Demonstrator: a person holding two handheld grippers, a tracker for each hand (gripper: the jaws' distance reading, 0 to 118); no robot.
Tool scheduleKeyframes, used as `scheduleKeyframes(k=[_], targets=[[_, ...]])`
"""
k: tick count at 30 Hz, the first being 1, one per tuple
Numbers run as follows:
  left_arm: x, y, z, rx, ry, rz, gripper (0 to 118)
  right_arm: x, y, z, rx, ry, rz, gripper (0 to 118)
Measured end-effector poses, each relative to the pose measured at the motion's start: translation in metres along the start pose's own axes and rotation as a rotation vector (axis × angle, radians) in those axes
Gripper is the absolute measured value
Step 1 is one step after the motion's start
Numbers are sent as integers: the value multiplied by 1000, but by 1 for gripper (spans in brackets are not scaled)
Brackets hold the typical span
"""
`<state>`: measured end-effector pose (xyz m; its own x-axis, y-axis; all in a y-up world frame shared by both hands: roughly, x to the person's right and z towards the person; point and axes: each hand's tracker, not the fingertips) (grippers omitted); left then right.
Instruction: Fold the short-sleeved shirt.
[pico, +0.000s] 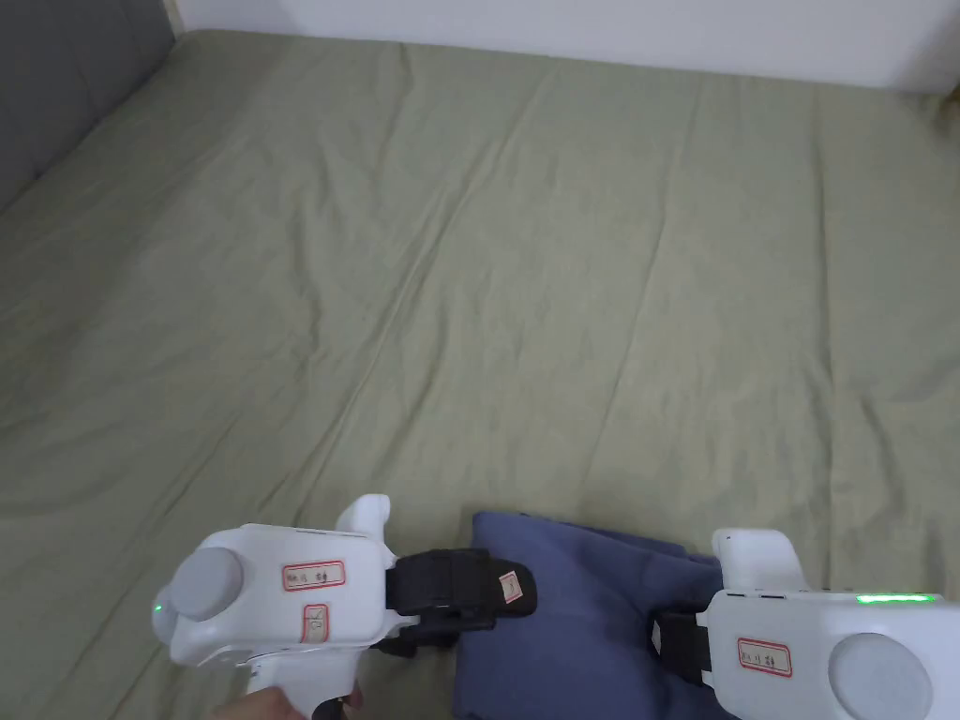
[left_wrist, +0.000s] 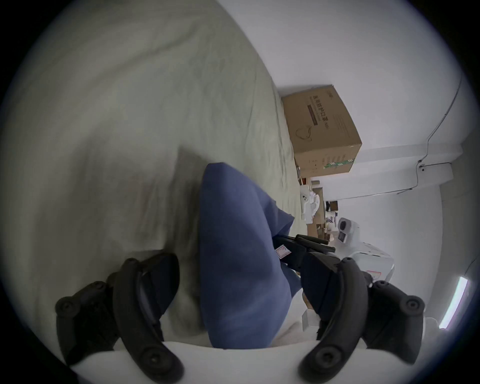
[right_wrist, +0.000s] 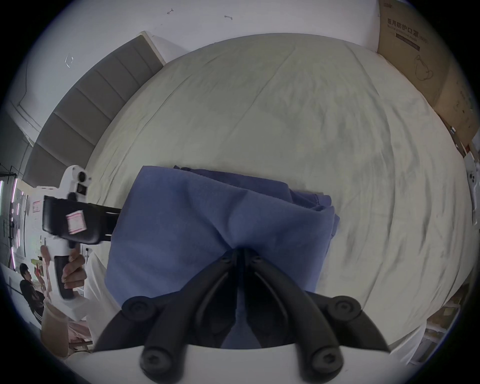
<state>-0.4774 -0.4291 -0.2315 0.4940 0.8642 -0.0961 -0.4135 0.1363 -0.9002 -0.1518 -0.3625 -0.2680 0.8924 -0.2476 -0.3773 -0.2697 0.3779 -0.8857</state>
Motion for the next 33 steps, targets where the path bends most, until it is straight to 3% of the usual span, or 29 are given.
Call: scheduleKeyframes(k=[2,3,4,6,9,15,18,26,31,33], targets=[[-7,1,-7,7,-107,56,85,1,0,-1,0,1,-2,6],[-9,2,-13,-6,-140,81,63,1,-1,0,0,4,-7,6],[-10,3,-20,-9,-89,84,49,2,0,0,-1,5,-13,6],[-13,0,-22,-19,-32,18,40,4,0,0,-1,9,-22,6],[-9,-1,-7,-7,-79,51,31,5,1,6,4,27,-42,6],[3,15,48,6,43,-93,30,0,6,25,57,41,-39,6],[0,33,98,42,184,-143,30,0,8,29,71,52,-41,6],[-23,102,243,116,697,-189,29,1,14,21,55,34,-72,6],[-44,144,295,77,1170,-210,29,1,20,16,51,-4,-72,6],[-56,153,304,56,1276,-220,32,2,22,12,42,-5,-73,6]])
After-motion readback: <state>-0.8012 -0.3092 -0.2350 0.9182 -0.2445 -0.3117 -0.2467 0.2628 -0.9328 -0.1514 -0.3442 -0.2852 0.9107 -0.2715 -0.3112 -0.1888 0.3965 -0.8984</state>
